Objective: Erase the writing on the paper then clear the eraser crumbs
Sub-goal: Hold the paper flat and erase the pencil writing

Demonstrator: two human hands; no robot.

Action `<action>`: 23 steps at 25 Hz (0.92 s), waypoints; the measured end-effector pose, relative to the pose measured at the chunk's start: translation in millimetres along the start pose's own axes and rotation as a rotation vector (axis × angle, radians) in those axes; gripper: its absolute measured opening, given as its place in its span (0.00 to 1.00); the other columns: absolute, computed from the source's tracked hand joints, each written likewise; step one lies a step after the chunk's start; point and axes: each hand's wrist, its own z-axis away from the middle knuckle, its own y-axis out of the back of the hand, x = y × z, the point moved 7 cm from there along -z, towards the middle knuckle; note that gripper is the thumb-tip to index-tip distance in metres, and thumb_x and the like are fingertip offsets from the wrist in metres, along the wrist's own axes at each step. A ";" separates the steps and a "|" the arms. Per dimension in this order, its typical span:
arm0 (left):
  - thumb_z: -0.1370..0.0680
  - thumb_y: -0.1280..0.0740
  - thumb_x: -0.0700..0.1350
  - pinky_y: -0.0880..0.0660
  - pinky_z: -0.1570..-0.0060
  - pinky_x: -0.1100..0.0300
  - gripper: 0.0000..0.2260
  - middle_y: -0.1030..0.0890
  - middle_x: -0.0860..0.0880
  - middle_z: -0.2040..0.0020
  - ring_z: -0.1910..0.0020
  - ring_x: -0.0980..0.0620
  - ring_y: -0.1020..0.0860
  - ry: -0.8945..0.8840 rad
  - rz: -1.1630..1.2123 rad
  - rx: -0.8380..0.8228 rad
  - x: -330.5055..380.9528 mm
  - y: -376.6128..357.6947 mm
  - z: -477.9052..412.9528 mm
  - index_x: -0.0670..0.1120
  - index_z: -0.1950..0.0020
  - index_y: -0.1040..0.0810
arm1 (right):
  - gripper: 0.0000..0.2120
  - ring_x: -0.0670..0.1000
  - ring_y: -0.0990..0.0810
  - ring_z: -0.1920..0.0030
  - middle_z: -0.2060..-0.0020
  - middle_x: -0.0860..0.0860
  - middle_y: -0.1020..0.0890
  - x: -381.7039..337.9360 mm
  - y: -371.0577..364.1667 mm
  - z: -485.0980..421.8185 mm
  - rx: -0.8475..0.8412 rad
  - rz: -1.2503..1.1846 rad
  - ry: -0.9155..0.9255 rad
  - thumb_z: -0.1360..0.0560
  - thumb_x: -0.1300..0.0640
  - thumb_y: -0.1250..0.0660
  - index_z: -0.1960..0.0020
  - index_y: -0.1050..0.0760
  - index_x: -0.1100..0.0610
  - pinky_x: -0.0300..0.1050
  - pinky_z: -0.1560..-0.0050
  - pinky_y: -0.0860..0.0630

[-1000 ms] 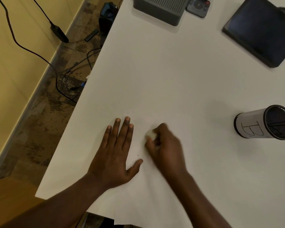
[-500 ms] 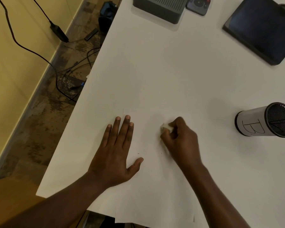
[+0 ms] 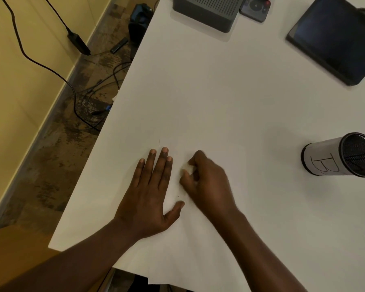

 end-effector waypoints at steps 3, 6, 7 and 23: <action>0.20 0.47 0.69 0.43 0.19 0.37 0.44 0.54 0.39 0.14 0.15 0.37 0.54 -0.003 -0.006 0.001 0.8 0.0 -1.3 0.39 0.15 0.52 | 0.08 0.48 0.25 0.66 0.65 0.47 0.24 13.3 7.9 -8.9 0.011 -0.011 -0.047 0.25 0.54 0.31 0.51 0.29 0.53 0.44 0.67 0.28; 0.21 0.48 0.72 0.45 0.18 0.37 0.48 0.55 0.39 0.14 0.15 0.38 0.55 -0.002 0.007 -0.012 0.8 -0.2 -1.0 0.39 0.15 0.53 | 0.08 0.48 0.25 0.65 0.65 0.47 0.24 13.1 12.1 -3.2 0.007 -0.011 -0.034 0.26 0.55 0.32 0.51 0.30 0.53 0.44 0.66 0.29; 0.22 0.48 0.74 0.46 0.19 0.37 0.49 0.55 0.39 0.14 0.15 0.38 0.55 -0.010 0.017 -0.013 1.2 -0.2 -0.3 0.38 0.15 0.53 | 0.08 0.49 0.25 0.64 0.64 0.47 0.24 0.7 -0.9 10.1 -0.064 -0.013 0.032 0.26 0.55 0.32 0.51 0.30 0.53 0.46 0.65 0.27; 0.24 0.48 0.77 0.45 0.18 0.37 0.53 0.55 0.38 0.14 0.15 0.38 0.56 -0.004 -0.003 -0.027 3.1 3.5 -0.1 0.38 0.15 0.53 | 0.09 0.50 0.26 0.66 0.66 0.47 0.25 26.9 25.6 9.1 0.052 0.026 -0.104 0.27 0.54 0.31 0.54 0.32 0.53 0.47 0.67 0.29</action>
